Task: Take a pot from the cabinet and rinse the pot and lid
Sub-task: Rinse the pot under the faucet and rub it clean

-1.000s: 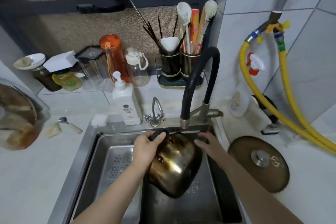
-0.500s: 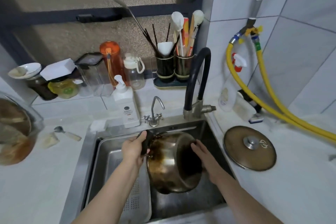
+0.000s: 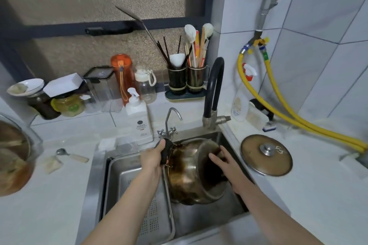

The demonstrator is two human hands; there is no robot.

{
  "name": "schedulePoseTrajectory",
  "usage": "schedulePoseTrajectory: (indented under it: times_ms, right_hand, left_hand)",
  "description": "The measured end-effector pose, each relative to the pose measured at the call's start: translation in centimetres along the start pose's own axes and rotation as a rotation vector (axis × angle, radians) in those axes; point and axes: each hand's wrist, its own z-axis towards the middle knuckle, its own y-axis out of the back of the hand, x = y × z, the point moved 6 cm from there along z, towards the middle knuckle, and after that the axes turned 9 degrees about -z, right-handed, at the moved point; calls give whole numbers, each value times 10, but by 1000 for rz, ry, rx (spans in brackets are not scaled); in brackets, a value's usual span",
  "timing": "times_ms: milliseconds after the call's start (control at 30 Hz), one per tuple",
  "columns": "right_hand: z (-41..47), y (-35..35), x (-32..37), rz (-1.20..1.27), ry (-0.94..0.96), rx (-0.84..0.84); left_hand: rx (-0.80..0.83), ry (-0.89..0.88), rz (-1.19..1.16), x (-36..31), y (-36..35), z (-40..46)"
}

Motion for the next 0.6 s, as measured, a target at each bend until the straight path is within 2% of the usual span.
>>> schedulePoseTrajectory:
  times_ms: [167,333,533,600]
  right_hand:
    - [-8,-3,-8,37,-12,-45]
    - [-16,-3,-7,12,-8,-81]
    - [-27,2,-17,36,-12,-91]
    - [-30,5,-24,75,-12,-73]
  left_hand:
    - [29,-15,38,-3,5,-2]
    - [57,63,22,-1,4,-5]
    - [219,206,88,5,-7,-14]
    - [302,184,74,6,-14,-14]
